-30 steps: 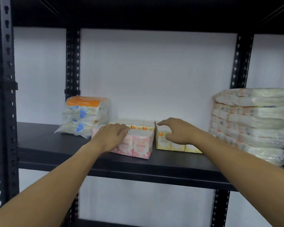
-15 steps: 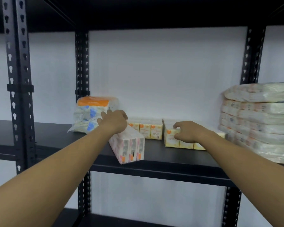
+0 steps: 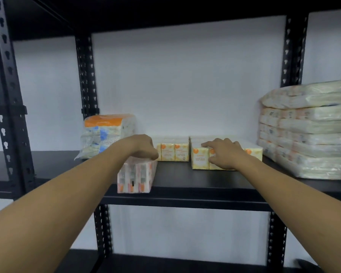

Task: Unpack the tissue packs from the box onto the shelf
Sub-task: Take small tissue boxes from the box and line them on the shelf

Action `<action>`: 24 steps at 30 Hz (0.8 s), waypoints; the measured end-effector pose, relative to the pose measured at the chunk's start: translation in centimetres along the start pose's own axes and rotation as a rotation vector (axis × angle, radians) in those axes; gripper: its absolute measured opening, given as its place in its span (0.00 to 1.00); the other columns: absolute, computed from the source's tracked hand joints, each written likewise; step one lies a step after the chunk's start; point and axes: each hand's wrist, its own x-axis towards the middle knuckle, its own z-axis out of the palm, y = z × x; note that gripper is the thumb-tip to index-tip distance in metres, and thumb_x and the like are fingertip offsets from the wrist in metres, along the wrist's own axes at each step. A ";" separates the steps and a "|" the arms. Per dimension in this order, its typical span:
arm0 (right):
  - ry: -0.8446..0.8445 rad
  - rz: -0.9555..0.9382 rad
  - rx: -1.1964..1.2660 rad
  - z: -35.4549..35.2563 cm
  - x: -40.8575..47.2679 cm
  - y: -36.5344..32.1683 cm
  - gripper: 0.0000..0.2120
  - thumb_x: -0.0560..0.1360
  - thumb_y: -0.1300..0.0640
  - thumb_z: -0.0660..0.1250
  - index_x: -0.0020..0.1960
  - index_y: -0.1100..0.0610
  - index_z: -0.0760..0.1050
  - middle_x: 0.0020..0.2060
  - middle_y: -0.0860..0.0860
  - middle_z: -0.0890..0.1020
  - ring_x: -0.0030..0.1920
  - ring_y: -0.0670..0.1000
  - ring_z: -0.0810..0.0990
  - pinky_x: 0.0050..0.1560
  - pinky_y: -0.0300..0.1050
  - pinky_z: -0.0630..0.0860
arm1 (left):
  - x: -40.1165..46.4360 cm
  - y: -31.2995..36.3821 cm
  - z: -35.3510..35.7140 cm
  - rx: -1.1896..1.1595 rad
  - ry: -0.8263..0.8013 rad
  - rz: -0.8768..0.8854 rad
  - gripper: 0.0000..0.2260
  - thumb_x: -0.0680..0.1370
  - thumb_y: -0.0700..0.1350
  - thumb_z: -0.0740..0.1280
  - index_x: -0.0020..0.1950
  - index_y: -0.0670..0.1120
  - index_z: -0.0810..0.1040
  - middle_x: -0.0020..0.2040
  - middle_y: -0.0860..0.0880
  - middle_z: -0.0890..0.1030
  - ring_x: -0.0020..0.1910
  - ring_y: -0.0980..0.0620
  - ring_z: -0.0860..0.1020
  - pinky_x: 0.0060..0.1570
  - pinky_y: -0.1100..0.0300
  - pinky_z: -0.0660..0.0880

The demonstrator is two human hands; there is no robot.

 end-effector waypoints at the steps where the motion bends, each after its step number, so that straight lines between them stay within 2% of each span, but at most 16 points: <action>1: 0.002 0.000 0.002 0.0 0.0 0.0 0.29 0.77 0.52 0.61 0.76 0.39 0.60 0.72 0.50 0.69 0.70 0.57 0.66 0.67 0.57 0.61 | -0.3 -0.1 -0.5 -0.021 -0.027 0.022 0.17 0.74 0.45 0.67 0.63 0.45 0.75 0.59 0.47 0.77 0.58 0.48 0.75 0.57 0.54 0.73; 6: 0.032 -0.004 0.012 0.3 -0.2 0.1 0.29 0.77 0.53 0.61 0.76 0.40 0.60 0.72 0.50 0.69 0.69 0.56 0.66 0.68 0.57 0.61 | -0.5 -1.4 -0.7 -0.099 -0.101 0.125 0.20 0.73 0.34 0.63 0.61 0.51 0.72 0.68 0.50 0.72 0.68 0.49 0.70 0.56 0.58 0.70; 9: 0.054 -0.006 0.003 0.6 -0.3 0.1 0.29 0.77 0.53 0.61 0.77 0.40 0.60 0.72 0.49 0.68 0.69 0.56 0.66 0.67 0.56 0.61 | 0.0 -2.2 0.3 -0.103 -0.029 0.179 0.20 0.73 0.31 0.60 0.57 0.53 0.72 0.70 0.50 0.71 0.71 0.48 0.68 0.60 0.58 0.68; 11: 0.074 -0.008 -0.005 0.9 -0.3 0.2 0.29 0.77 0.52 0.61 0.77 0.40 0.60 0.72 0.48 0.68 0.69 0.56 0.66 0.67 0.56 0.61 | 0.3 -2.7 1.1 -0.127 0.056 0.176 0.21 0.72 0.30 0.60 0.54 0.55 0.72 0.69 0.50 0.73 0.68 0.48 0.70 0.59 0.57 0.70; 14: 0.127 -0.005 0.008 1.7 -0.4 0.3 0.29 0.77 0.52 0.61 0.77 0.40 0.60 0.73 0.48 0.68 0.70 0.55 0.66 0.68 0.56 0.60 | 0.6 -2.0 2.8 -0.067 0.232 0.159 0.19 0.72 0.37 0.63 0.59 0.54 0.71 0.63 0.49 0.76 0.62 0.48 0.72 0.61 0.49 0.70; 16: 0.188 -0.008 0.030 2.5 -0.6 0.2 0.29 0.76 0.52 0.60 0.76 0.41 0.60 0.73 0.47 0.68 0.71 0.54 0.65 0.69 0.54 0.59 | 0.8 -0.8 4.3 0.024 0.361 0.140 0.21 0.75 0.46 0.64 0.68 0.54 0.67 0.63 0.50 0.76 0.63 0.46 0.70 0.61 0.45 0.66; 18: 0.264 -0.016 0.030 3.6 -0.9 0.1 0.29 0.76 0.51 0.60 0.76 0.42 0.60 0.73 0.46 0.68 0.71 0.53 0.64 0.70 0.53 0.57 | 1.3 -0.1 6.0 0.134 0.482 0.132 0.22 0.78 0.53 0.62 0.72 0.56 0.65 0.66 0.50 0.74 0.65 0.45 0.69 0.62 0.43 0.66; 21: 0.329 -0.016 0.027 4.4 -1.0 0.0 0.28 0.76 0.51 0.59 0.76 0.43 0.61 0.72 0.46 0.68 0.71 0.53 0.63 0.70 0.50 0.55 | 2.4 -0.6 7.4 0.142 0.597 0.180 0.19 0.80 0.55 0.61 0.70 0.58 0.69 0.67 0.53 0.73 0.65 0.47 0.69 0.61 0.46 0.65; 24: 0.343 -0.022 0.021 4.6 -0.8 0.1 0.28 0.76 0.51 0.59 0.76 0.44 0.62 0.71 0.46 0.69 0.71 0.52 0.64 0.70 0.50 0.55 | 3.4 -1.2 7.7 0.029 0.604 0.283 0.17 0.79 0.53 0.63 0.68 0.59 0.71 0.66 0.54 0.74 0.64 0.49 0.69 0.61 0.49 0.64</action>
